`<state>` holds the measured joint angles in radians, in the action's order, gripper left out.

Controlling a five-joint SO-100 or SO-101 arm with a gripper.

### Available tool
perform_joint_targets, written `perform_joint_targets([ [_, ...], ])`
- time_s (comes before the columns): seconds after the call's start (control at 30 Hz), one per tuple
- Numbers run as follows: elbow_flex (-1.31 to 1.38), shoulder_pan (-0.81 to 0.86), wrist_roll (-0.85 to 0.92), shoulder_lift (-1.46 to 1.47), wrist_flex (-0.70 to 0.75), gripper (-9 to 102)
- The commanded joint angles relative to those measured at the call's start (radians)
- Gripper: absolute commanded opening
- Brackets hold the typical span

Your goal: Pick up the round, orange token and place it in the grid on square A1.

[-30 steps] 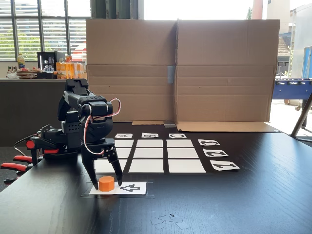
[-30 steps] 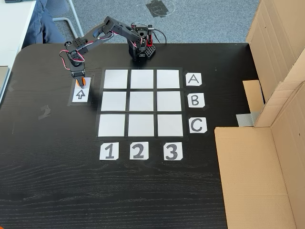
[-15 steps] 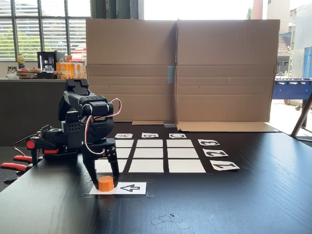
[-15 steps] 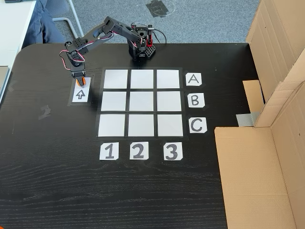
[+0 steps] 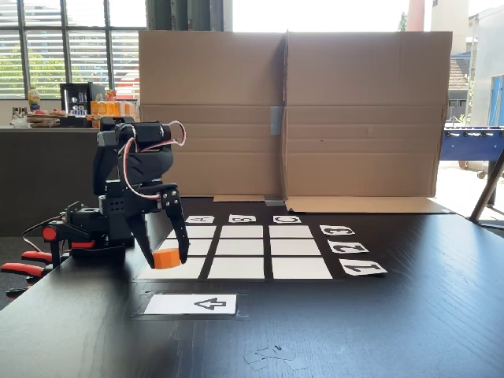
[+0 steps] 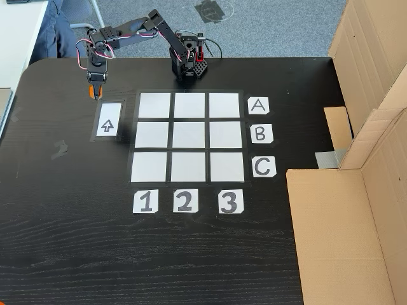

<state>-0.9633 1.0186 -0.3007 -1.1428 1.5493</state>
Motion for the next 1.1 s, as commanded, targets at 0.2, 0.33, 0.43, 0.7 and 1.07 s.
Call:
perform_joint_targets([
  [0.2, -0.124, 0.032, 0.002, -0.354, 0.008, 13],
  [0.33, -0.252, 0.02, 0.011, -0.525, 0.008, 13],
  [0.43, -0.344, 0.009, 0.014, -0.643, 0.008, 13],
  [0.7, -0.641, -0.032, 0.035, -0.953, 0.008, 13],
  [1.07, -1.123, -0.117, 0.058, -1.292, 0.005, 13],
])
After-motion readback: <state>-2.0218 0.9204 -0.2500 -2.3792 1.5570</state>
